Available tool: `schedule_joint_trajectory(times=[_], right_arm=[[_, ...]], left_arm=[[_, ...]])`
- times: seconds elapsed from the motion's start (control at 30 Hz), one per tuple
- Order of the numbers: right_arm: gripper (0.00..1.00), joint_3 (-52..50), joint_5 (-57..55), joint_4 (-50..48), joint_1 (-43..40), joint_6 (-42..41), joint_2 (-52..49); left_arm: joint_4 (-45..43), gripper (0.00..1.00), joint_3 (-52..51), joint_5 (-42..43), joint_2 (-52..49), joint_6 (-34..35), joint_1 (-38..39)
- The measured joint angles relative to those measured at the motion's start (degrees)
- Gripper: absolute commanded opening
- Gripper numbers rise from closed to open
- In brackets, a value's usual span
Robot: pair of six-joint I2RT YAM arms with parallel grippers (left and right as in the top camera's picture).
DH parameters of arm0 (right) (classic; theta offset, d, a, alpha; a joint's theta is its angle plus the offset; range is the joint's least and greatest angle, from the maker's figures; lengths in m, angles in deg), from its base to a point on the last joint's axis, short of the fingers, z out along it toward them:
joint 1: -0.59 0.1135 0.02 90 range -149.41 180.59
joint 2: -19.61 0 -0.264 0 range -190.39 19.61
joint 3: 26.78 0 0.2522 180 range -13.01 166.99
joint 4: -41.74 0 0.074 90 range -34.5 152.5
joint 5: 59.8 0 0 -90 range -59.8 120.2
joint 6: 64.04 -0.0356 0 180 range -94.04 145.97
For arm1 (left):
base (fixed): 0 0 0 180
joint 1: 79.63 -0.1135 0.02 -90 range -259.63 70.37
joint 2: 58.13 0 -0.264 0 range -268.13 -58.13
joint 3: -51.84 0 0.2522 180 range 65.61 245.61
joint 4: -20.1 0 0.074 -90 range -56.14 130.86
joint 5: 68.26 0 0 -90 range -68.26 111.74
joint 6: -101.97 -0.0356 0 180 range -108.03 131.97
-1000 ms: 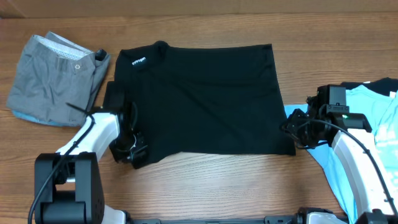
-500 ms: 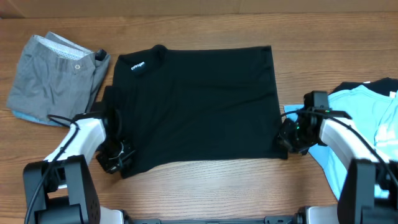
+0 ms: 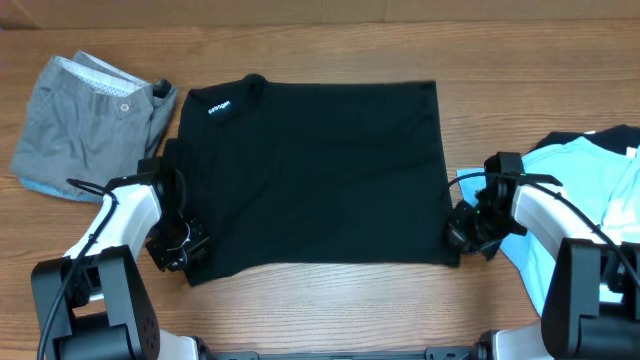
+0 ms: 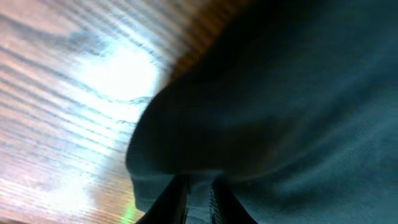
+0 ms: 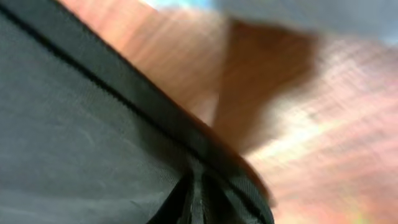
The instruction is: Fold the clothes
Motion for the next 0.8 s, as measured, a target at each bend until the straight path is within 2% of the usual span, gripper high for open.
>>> schedule_joint_trajectory(times=[0.1, 0.2, 0.33, 0.4, 0.47, 0.6, 0.73, 0.8], right_arm=[[0.19, 0.00, -2.10, 1.73, 0.00, -0.66, 0.98], [0.30, 0.15, -4.44, 3.23, 0.00, -0.85, 5.66], [0.43, 2.05, -3.91, 3.28, 0.00, 0.85, 13.53], [0.47, 3.04, -2.43, 3.04, -0.02, 1.66, 17.40], [0.49, 3.74, -0.26, 2.89, 0.00, 2.25, 22.05], [0.50, 3.87, 2.16, 3.45, 0.00, 2.75, 26.56], [0.51, 3.87, 3.13, 3.93, 0.00, 2.99, 27.69], [0.54, 3.87, 3.39, 4.35, 0.00, 3.10, 27.69]], left_arm=[[0.26, 0.18, 1.09, 1.20, 0.00, -2.03, -0.09], [2.16, 0.21, 3.43, 2.32, 0.66, -4.04, -0.09], [5.25, 0.27, 6.95, 2.91, 5.16, -5.81, -0.09], [6.10, 0.35, 8.70, 3.10, 8.63, -6.27, -0.09], [6.91, 0.40, 10.12, 3.23, 13.05, -6.97, -0.09], [11.06, 0.39, 10.75, 3.41, 17.81, -7.26, -0.09], [13.07, 0.39, 9.57, 4.13, 18.47, -6.95, -0.09], [11.63, 0.38, 5.51, 6.43, 18.45, -6.40, -0.07]])
